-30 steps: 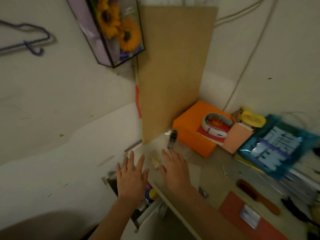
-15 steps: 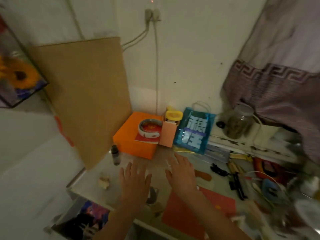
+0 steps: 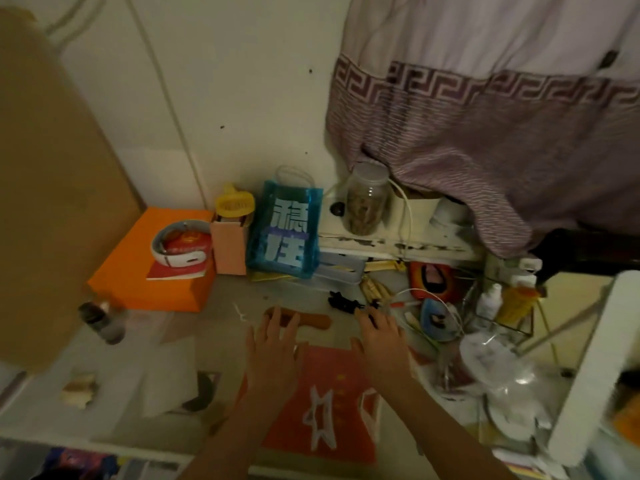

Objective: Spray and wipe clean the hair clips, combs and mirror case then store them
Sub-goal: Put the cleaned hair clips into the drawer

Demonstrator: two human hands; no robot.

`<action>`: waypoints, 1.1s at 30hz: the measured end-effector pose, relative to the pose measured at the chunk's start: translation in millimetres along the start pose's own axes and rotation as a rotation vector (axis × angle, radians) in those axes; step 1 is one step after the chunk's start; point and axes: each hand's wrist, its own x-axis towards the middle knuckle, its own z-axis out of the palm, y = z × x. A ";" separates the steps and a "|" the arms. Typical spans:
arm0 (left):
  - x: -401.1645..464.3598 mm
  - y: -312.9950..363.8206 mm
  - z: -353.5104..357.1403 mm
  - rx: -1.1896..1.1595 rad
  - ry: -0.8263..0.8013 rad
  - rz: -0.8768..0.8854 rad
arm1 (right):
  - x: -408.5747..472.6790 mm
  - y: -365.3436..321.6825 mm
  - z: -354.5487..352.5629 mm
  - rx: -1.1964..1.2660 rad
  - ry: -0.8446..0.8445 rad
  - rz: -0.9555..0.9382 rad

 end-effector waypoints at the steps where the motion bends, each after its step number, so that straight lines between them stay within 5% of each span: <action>1: 6.5 8.2 7.8 0.001 0.002 -0.003 | 3.8 10.7 1.2 -0.001 0.000 0.002; 14: 60.7 86.0 42.6 0.016 -0.129 0.033 | 52.6 89.1 23.9 0.077 -0.055 0.003; 33: 189.4 61.4 114.2 0.021 -0.317 0.162 | 111.7 90.0 101.8 0.153 -0.169 0.314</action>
